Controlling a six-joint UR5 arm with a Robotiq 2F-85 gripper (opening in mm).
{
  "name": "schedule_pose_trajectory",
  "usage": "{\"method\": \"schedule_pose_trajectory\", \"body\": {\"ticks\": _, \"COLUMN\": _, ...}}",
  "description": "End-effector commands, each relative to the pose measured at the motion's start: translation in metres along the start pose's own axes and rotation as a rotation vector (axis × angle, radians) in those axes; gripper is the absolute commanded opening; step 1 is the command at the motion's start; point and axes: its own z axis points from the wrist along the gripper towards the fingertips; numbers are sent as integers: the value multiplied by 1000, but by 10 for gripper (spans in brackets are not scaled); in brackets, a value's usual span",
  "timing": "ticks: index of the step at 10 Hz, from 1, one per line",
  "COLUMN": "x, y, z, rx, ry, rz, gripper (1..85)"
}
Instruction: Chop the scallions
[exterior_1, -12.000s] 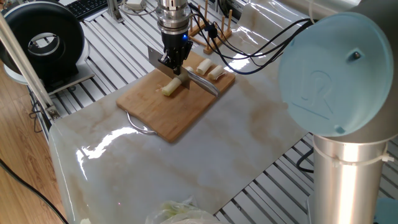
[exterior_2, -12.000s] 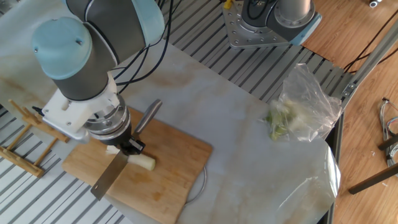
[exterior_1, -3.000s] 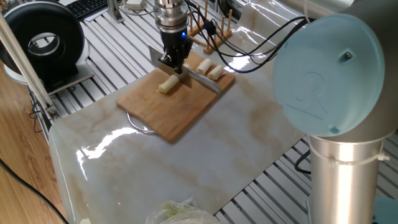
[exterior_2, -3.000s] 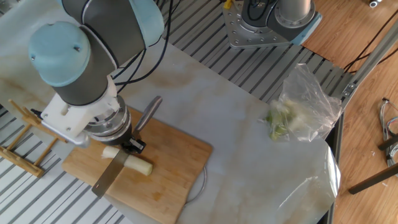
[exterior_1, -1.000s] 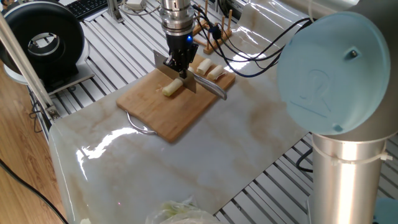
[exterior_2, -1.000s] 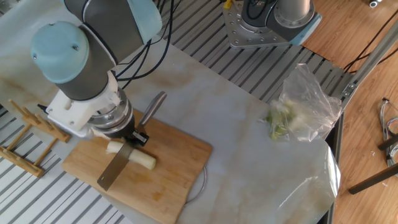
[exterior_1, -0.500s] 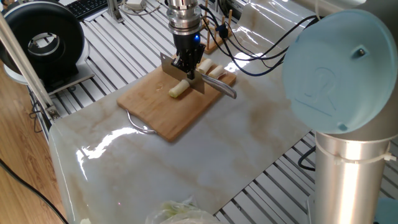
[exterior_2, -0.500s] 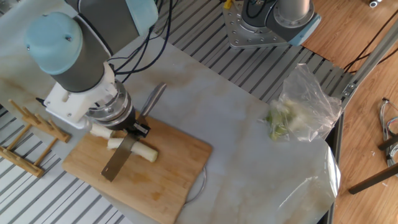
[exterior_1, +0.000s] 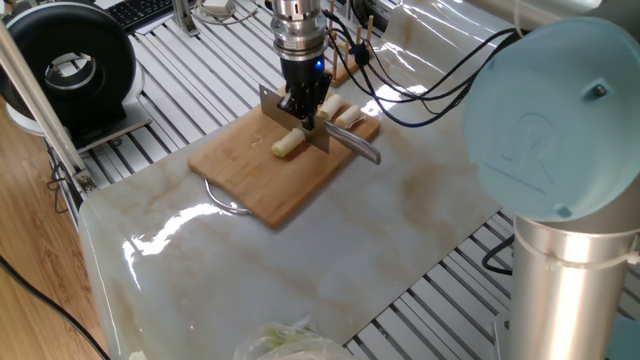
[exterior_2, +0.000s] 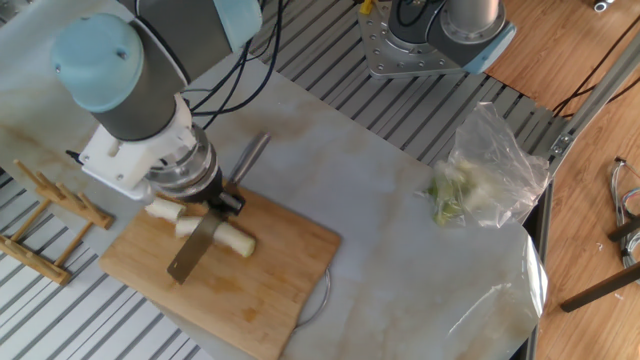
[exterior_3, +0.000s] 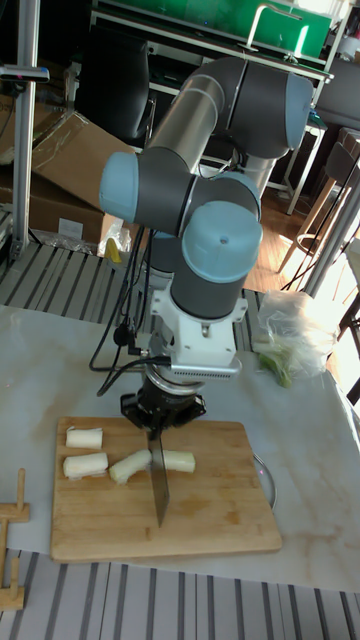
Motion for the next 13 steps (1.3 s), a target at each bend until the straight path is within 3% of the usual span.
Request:
{"method": "schedule_pose_trajectory", "body": {"ticks": 1, "x": -8, "y": 8, "z": -1, "rx": -35, "ry": -41, "rz": 5, "gripper": 13}}
{"method": "schedule_pose_trajectory", "body": {"ticks": 6, "x": -32, "y": 11, "z": 20, "rx": -27, "ry": -90, "rz": 13, "gripper": 13}}
{"method": "schedule_pose_trajectory", "body": {"ticks": 10, "x": -28, "y": 7, "z": -16, "rx": -63, "ry": -49, "rz": -22, "gripper": 13}}
{"method": "schedule_pose_trajectory", "body": {"ticks": 13, "x": -45, "y": 12, "z": 2, "rx": -49, "ry": -85, "rz": 8, "gripper": 13}}
